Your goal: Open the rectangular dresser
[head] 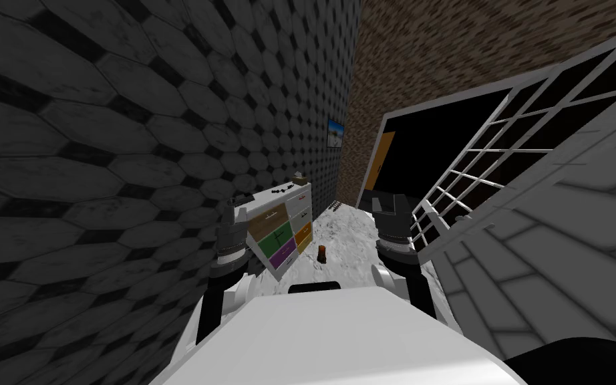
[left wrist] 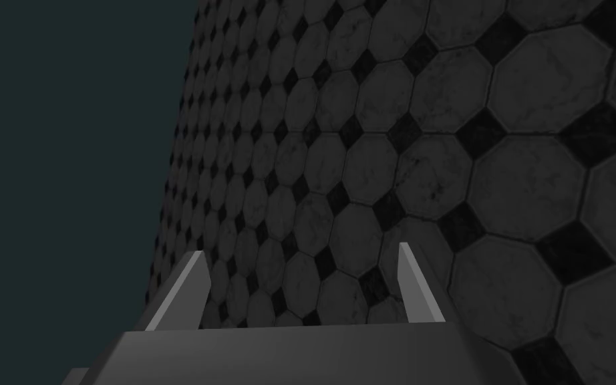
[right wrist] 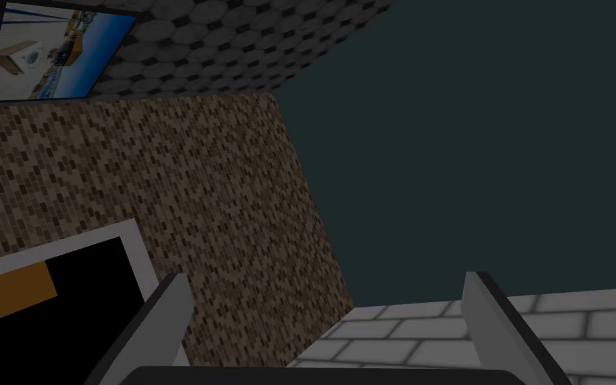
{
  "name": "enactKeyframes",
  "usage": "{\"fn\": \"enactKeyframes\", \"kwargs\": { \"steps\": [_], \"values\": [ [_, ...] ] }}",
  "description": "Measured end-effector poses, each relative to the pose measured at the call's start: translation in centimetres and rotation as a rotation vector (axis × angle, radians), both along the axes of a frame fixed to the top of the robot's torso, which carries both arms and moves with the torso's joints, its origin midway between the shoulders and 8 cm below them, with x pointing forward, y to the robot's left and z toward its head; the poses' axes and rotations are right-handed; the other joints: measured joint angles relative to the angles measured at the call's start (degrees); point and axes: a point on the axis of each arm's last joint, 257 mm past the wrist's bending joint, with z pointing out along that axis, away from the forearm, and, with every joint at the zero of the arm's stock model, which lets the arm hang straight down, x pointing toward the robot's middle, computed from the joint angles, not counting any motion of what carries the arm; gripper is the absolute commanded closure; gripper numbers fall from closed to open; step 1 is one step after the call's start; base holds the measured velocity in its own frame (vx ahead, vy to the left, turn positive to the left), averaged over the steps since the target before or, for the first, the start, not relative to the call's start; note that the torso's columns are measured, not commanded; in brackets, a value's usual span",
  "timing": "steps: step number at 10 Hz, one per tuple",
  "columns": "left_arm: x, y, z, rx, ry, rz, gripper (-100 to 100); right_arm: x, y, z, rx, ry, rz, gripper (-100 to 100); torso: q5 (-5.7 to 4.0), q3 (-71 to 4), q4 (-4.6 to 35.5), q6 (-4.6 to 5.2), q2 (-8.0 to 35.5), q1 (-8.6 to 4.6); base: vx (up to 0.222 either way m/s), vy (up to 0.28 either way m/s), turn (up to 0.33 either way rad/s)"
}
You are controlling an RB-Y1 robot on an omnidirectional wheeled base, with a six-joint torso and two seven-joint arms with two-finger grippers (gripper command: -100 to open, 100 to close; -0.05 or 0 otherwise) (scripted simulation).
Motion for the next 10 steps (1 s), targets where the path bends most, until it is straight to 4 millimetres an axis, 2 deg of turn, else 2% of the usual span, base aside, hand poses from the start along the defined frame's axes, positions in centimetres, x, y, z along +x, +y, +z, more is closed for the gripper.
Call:
{"fn": "enactKeyframes", "kwargs": {
  "steps": [2, 9, 10],
  "values": [
    [0.00, 0.00, 0.00, 0.000, 0.000, 0.000, 0, 0.00, 0.00, 0.00, 0.000, 0.000, 0.000, 0, 0.00, -12.0, 6.0, 0.00, 6.0, 0.00, 0.000, 0.000, 0.000],
    [-0.01, 0.00, 0.01, 0.000, 0.000, 0.000, 0, -0.01, 0.00, 0.01, 0.000, 0.000, 0.000, 0, 0.00, -70.7, 35.4, 0.00, 35.4, 0.00, 0.000, 0.000, 0.000],
    [-0.01, 0.00, 0.01, 0.000, 0.000, 0.000, -100, -0.01, 0.00, 0.01, 0.000, 0.000, 0.000, 0, 0.00, -79.2, 39.6, 0.00, 39.6, 0.00, 0.034, -0.029, 0.065]
  ]
}}
